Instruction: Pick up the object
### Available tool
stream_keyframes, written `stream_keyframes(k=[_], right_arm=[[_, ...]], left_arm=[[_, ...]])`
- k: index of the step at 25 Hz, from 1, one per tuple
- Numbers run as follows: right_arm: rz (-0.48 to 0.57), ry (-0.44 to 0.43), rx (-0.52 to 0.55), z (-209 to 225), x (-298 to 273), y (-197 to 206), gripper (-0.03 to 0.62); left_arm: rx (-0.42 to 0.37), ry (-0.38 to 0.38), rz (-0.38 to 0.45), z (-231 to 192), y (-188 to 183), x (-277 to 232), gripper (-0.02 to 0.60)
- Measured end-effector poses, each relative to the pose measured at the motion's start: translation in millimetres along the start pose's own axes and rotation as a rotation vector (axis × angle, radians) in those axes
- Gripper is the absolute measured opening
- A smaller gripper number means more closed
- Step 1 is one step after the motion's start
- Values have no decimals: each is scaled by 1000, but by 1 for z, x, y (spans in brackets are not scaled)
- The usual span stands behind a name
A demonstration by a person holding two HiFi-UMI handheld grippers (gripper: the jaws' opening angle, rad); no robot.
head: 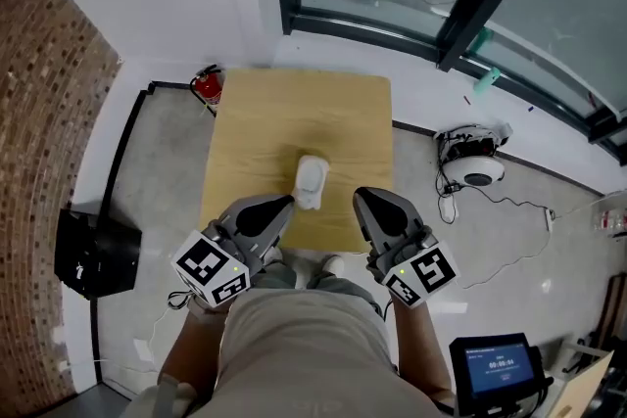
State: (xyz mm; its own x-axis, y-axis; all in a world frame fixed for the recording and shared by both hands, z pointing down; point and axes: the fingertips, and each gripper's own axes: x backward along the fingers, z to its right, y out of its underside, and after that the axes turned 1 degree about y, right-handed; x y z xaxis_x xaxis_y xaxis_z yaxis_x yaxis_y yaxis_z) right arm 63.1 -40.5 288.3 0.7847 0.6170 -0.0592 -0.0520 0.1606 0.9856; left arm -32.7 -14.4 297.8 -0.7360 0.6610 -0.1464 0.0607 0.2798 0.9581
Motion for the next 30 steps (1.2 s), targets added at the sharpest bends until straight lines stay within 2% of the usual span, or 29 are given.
stream_keyframes(k=[8, 13, 18, 24, 26, 30], right_arm=[[14, 40, -17, 10, -33, -11, 11], [-3, 52, -24, 15, -48, -8, 11], [-27, 45, -82, 18, -57, 4, 11], [-96, 62, -145, 43, -74, 44, 11], [-133, 69, -177, 50, -75, 60, 12], [-216, 76, -235, 65, -83, 103, 12]], left_arm=[[21, 66, -9, -33, -11, -13, 2], [30, 82, -31, -47, -12, -18, 2], [51, 89, -64, -55, -3, -26, 2], [92, 81, -145, -79, 33, -53, 6], [118, 66, -180, -88, 47, -60, 67], [173, 33, -243, -111, 83, -74, 75]])
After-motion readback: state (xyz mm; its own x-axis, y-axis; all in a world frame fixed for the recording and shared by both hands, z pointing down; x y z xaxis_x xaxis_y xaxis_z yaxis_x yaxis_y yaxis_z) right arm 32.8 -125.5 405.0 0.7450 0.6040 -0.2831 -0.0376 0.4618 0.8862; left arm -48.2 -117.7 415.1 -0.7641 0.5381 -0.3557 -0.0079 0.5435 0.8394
